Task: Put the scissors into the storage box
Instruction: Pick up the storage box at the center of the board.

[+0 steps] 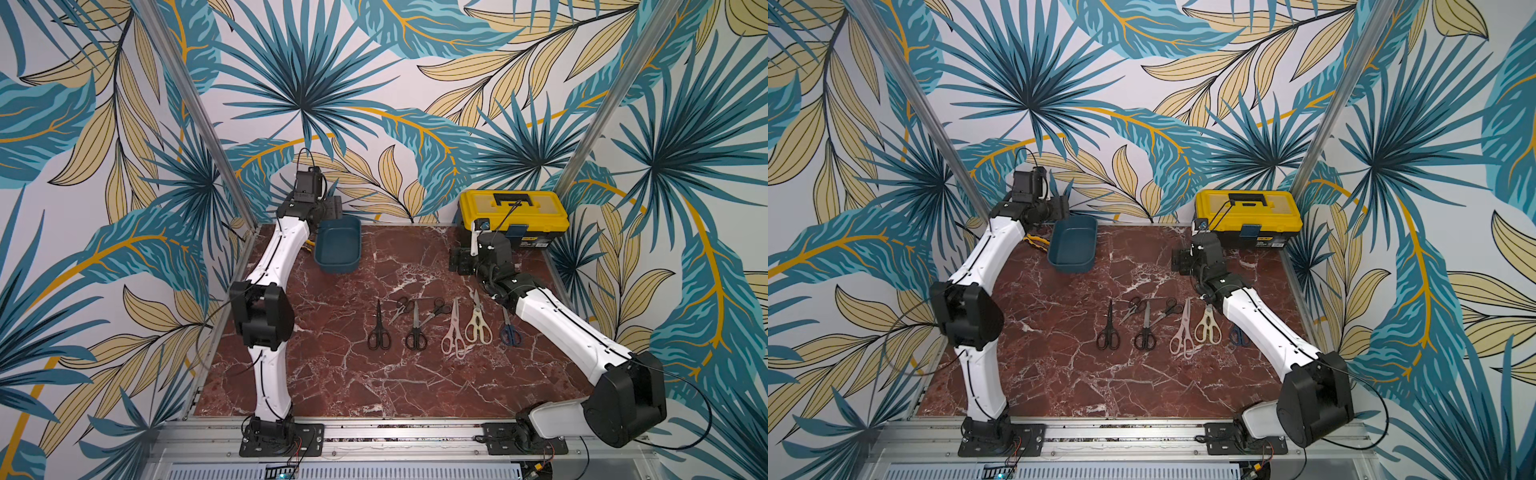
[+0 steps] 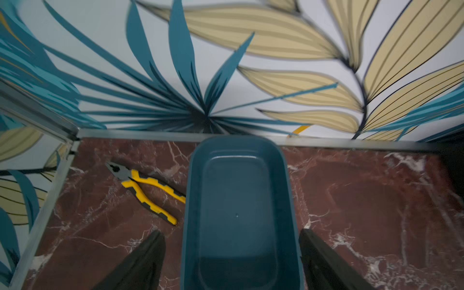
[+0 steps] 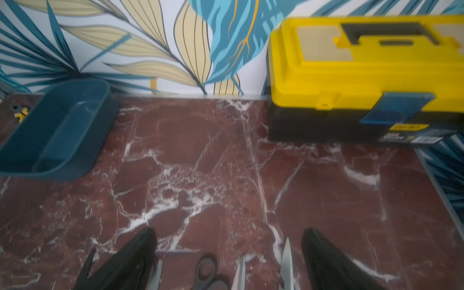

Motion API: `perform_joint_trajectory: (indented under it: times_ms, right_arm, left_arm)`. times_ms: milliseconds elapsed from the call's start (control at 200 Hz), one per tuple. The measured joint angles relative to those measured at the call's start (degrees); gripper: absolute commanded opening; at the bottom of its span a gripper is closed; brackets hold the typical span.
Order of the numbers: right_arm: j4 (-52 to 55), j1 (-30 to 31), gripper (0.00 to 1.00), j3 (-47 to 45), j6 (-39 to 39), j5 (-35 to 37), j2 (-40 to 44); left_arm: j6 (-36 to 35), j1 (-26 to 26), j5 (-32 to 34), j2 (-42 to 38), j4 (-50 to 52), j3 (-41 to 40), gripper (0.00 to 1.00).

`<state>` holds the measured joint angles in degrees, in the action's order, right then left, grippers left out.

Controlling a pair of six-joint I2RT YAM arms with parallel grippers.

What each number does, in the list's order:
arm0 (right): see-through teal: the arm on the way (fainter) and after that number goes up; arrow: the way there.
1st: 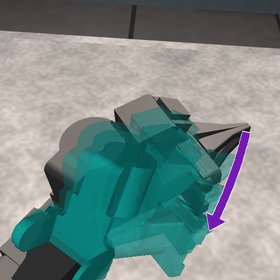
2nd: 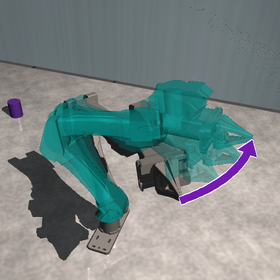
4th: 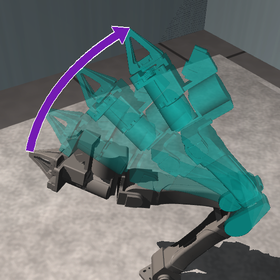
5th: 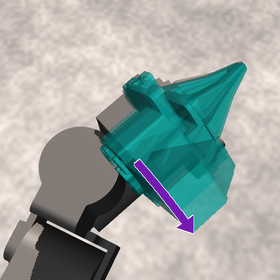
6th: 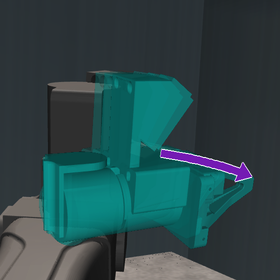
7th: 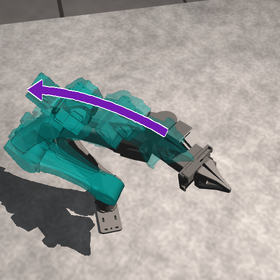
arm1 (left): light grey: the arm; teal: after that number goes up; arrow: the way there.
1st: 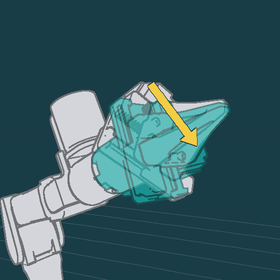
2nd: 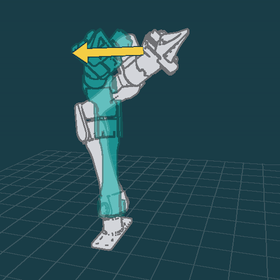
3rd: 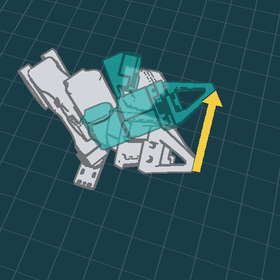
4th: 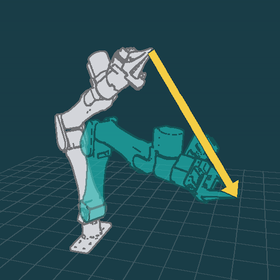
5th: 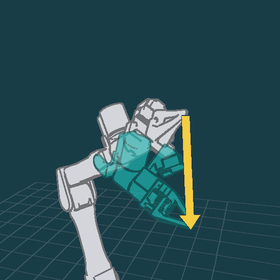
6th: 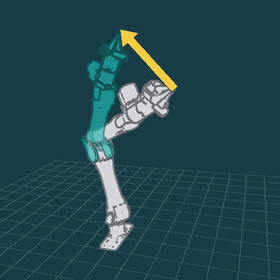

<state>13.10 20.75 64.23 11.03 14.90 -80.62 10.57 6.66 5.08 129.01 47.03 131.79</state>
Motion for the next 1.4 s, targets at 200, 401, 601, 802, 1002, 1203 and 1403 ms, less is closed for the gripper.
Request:
perform_joint_trajectory:
  times_ms: [200, 401, 601, 802, 1002, 1203, 1403]
  right_arm:
    - [4.0, 0.3, 0.97, -1.4, 1.0, -1.4, 2.8]
    - [6.3, 0.3, 0.97, -2.9, 0.8, -1.2, 6.6]
    - [7.7, 0.4, 0.97, -3.3, 0.5, -1.2, 8.0]
    - [8.3, 0.4, 0.97, -3.3, 0.5, -1.3, 8.0]
    - [8.4, 0.4, 0.97, -3.3, 0.5, -1.3, 7.9]
    - [8.6, 0.4, 0.98, -3.3, 0.5, -1.2, 7.9]
    - [9.3, 0.3, 0.99, -3.3, 0.5, -1.2, 7.9]
  left_arm:
    - [0.4, -1.9, 3.1, 12.6, 13.9, 9.0, 0.88]
    - [-0.9, -5.7, 2.1, 14.2, 16.0, 9.2, 0.76]
    - [-4.1, -6.7, -1.5, 14.7, 14.4, 9.9, 0.57]
    - [-5.9, -6.3, -4.3, 16.2, 12.6, 9.9, 0.57]
    - [-6.4, -6.2, -6.4, 17.2, 11.3, 9.9, 0.35]
    - [-7.0, -6.0, -6.1, 17.0, 10.5, 9.0, 0.08]
    - [-7.2, -5.9, -6.3, 11.1, 6.5, -0.6, 0.00]
